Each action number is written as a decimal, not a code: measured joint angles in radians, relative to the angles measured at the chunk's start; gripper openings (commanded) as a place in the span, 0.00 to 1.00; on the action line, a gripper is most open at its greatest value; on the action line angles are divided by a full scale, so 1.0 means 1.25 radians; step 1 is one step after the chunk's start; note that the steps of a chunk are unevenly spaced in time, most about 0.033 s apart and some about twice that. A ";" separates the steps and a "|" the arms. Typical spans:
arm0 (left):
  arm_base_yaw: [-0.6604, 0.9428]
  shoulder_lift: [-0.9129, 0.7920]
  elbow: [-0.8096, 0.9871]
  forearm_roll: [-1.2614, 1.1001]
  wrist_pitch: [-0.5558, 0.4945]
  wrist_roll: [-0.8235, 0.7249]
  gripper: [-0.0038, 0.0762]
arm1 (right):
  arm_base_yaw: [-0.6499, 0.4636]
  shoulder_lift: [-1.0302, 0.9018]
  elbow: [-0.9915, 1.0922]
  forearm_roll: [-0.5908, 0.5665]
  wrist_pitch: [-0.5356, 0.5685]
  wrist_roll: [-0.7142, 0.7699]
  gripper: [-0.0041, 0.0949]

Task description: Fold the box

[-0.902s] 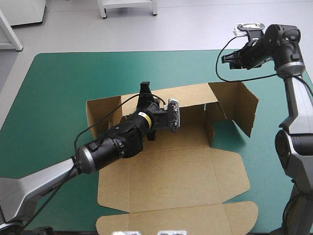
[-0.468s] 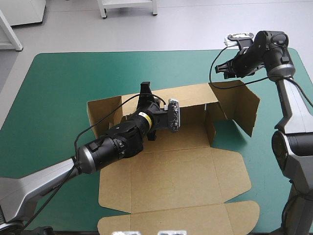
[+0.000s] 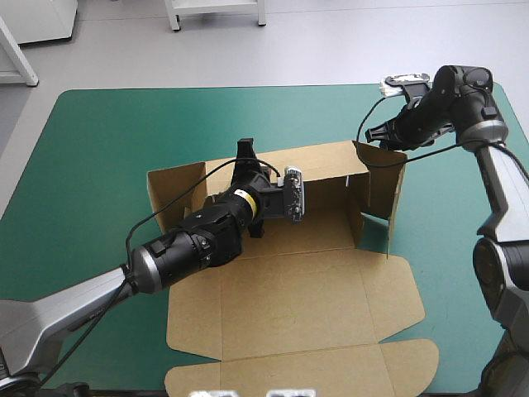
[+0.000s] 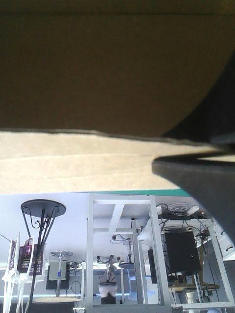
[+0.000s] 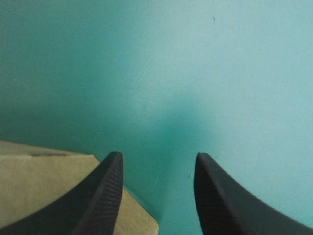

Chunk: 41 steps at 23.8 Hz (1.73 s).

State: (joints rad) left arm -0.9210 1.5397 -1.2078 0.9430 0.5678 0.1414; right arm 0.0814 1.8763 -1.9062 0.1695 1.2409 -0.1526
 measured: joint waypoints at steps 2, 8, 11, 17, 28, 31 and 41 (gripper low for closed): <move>0.000 0.000 0.000 0.000 0.000 0.000 0.04 | 0.000 -0.030 0.026 0.008 0.000 -0.006 0.46; 0.000 0.000 0.000 0.000 0.000 0.000 0.04 | 0.000 -0.121 0.141 0.041 -0.027 -0.034 0.46; 0.000 0.000 0.000 0.000 0.001 0.000 0.04 | 0.000 -0.188 0.257 0.074 -0.109 -0.075 0.43; 0.000 0.000 0.000 0.000 0.001 0.000 0.04 | 0.000 -0.337 0.498 0.221 -0.325 -0.243 0.43; -0.001 0.000 0.000 0.000 0.004 0.001 0.04 | 0.000 -0.513 0.767 0.496 -0.507 -0.723 0.44; -0.001 0.000 0.000 0.000 0.007 0.001 0.04 | 0.000 -0.509 0.772 0.513 -0.459 -0.762 0.52; -0.002 0.000 0.000 0.000 0.008 0.001 0.04 | 0.001 -0.489 0.773 0.541 -0.461 -0.814 0.64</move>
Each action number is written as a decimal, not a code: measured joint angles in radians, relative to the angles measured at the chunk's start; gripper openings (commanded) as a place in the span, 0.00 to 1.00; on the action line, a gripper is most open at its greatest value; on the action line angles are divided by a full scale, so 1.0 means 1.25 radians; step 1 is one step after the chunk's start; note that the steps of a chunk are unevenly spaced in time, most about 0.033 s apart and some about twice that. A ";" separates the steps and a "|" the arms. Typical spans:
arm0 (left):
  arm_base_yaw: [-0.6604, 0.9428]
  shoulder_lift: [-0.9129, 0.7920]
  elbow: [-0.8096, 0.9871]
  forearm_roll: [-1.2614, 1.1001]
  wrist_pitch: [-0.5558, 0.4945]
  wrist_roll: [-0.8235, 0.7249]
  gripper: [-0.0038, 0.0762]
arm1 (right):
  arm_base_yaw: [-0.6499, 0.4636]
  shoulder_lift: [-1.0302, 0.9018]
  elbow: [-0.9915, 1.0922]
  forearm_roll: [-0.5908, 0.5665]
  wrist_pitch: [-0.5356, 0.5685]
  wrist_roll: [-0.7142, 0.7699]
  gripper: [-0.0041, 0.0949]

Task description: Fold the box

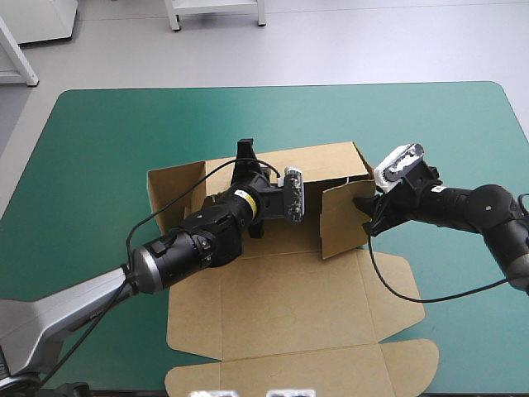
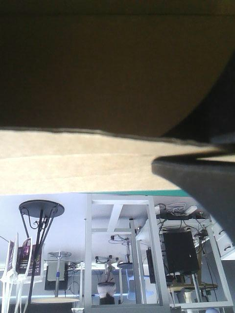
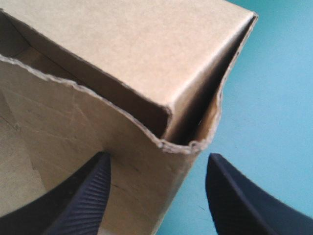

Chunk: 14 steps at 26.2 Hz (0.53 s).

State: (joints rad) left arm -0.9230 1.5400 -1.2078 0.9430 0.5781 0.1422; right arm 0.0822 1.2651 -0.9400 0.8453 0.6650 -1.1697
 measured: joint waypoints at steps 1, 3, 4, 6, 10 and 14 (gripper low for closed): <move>0.000 0.000 0.000 0.000 0.000 0.000 0.04 | 0.000 0.006 0.000 0.006 -0.001 -0.006 0.65; 0.000 0.000 0.000 0.000 0.000 0.000 0.04 | 0.000 0.022 0.000 0.030 0.002 -0.024 0.66; 0.000 0.000 0.000 0.000 0.000 0.000 0.04 | 0.000 0.028 0.000 0.043 0.004 -0.035 0.66; 0.000 0.000 0.000 0.000 0.000 0.000 0.04 | 0.005 0.037 0.000 0.069 0.006 -0.055 0.66; 0.000 0.000 0.000 0.000 0.000 0.000 0.04 | 0.029 0.040 0.000 0.083 -0.013 -0.070 0.66; 0.000 0.000 0.000 0.001 0.000 0.000 0.04 | 0.032 0.043 0.000 0.095 -0.040 -0.066 0.65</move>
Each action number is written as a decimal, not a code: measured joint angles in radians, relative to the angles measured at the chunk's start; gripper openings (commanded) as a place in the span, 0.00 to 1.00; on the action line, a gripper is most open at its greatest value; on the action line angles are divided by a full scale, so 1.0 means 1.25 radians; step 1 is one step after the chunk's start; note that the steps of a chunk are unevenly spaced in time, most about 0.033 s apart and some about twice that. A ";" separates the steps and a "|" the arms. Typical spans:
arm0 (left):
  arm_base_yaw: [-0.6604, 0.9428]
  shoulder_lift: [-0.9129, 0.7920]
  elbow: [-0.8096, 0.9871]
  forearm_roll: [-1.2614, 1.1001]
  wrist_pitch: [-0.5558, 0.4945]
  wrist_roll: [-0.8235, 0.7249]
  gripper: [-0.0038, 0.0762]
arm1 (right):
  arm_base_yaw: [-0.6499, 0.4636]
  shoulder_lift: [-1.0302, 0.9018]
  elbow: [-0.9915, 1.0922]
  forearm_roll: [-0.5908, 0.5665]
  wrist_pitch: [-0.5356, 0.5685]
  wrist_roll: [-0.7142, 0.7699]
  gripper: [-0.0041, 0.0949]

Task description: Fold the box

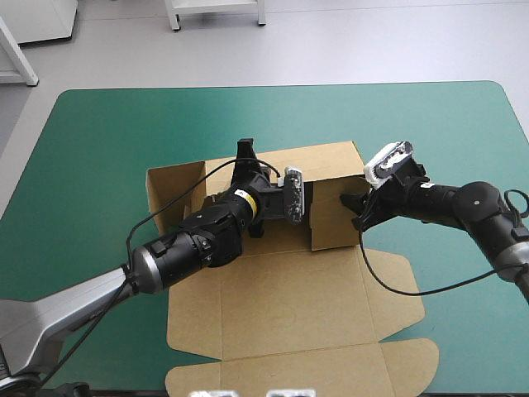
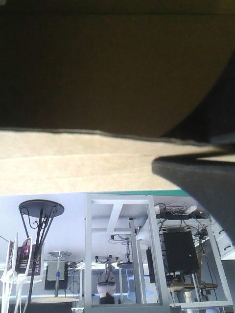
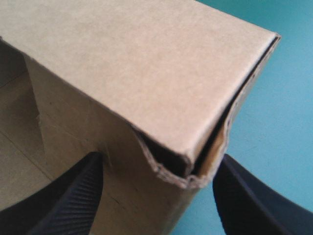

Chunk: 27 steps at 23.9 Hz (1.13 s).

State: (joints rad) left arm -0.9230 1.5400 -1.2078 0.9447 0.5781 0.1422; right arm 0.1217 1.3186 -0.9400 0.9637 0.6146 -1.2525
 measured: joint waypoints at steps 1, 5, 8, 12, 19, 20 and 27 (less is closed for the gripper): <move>0.000 0.000 0.000 0.001 0.000 0.000 0.04 | 0.000 0.002 0.000 0.008 -0.002 -0.004 0.64; 0.000 0.004 0.000 0.024 0.001 -0.002 0.04 | 0.007 0.034 -0.004 0.061 -0.013 -0.026 0.54; 0.000 0.006 0.000 0.037 0.002 -0.006 0.04 | 0.008 0.041 -0.007 0.071 -0.024 -0.029 0.41; 0.000 0.007 0.000 0.048 0.003 -0.007 0.04 | 0.008 0.043 -0.007 0.072 -0.036 -0.029 0.22; 0.000 0.007 0.000 0.067 0.002 -0.012 0.04 | 0.002 0.049 -0.007 0.095 -0.058 -0.047 0.02; 0.000 0.007 0.000 0.063 0.002 -0.012 0.06 | 0.001 0.049 -0.007 0.097 -0.059 -0.048 0.02; -0.002 0.008 -0.001 0.042 -0.020 -0.020 0.49 | 0.001 0.052 -0.009 0.109 -0.065 -0.056 0.02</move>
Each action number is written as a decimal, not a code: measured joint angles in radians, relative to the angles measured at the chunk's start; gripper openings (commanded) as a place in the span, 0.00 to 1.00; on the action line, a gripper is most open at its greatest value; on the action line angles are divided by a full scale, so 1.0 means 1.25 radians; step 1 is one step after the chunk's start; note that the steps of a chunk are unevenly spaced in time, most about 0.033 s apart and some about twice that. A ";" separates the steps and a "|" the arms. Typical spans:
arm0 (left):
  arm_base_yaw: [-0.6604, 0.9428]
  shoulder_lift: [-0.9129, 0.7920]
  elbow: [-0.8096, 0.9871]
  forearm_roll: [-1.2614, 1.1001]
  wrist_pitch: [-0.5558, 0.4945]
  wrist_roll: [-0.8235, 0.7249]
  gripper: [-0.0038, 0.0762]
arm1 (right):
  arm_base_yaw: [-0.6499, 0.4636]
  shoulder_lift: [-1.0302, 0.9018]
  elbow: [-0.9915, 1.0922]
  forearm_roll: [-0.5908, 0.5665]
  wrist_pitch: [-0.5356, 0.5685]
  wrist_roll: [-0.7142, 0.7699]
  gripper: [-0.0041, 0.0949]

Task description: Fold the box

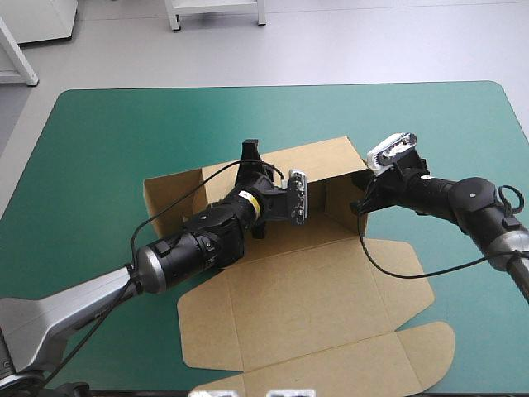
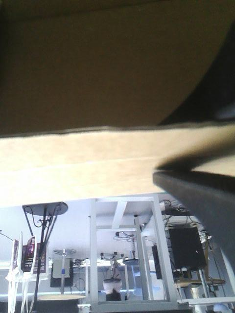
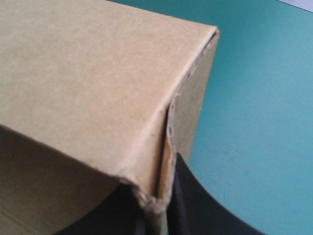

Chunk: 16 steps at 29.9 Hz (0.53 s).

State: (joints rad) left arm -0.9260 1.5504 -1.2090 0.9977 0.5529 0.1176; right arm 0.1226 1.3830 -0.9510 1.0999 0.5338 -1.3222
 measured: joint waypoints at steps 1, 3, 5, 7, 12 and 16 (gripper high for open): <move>-0.002 0.001 0.000 -0.005 -0.007 -0.005 0.54 | 0.000 0.000 -0.001 0.003 0.005 -0.002 0.02; -0.006 0.004 0.000 -0.014 -0.020 -0.023 0.59 | 0.000 0.000 -0.002 0.003 0.014 -0.008 0.02; -0.007 0.007 -0.001 -0.016 -0.024 -0.054 0.59 | 0.000 0.000 -0.002 0.005 0.016 -0.009 0.02; -0.010 0.007 -0.007 -0.017 -0.024 -0.086 0.59 | 0.000 0.000 -0.002 0.005 0.018 -0.009 0.02; -0.041 -0.001 -0.045 -0.051 -0.027 -0.129 0.59 | 0.001 0.000 -0.003 0.005 0.023 -0.004 0.02; -0.080 -0.008 -0.095 -0.152 -0.022 -0.133 0.59 | 0.003 0.000 -0.005 0.006 0.026 0.001 0.02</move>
State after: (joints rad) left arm -1.0265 1.5408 -1.3274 0.8080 0.5253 -0.0485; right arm 0.1267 1.3830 -0.9572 1.1079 0.5661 -1.3209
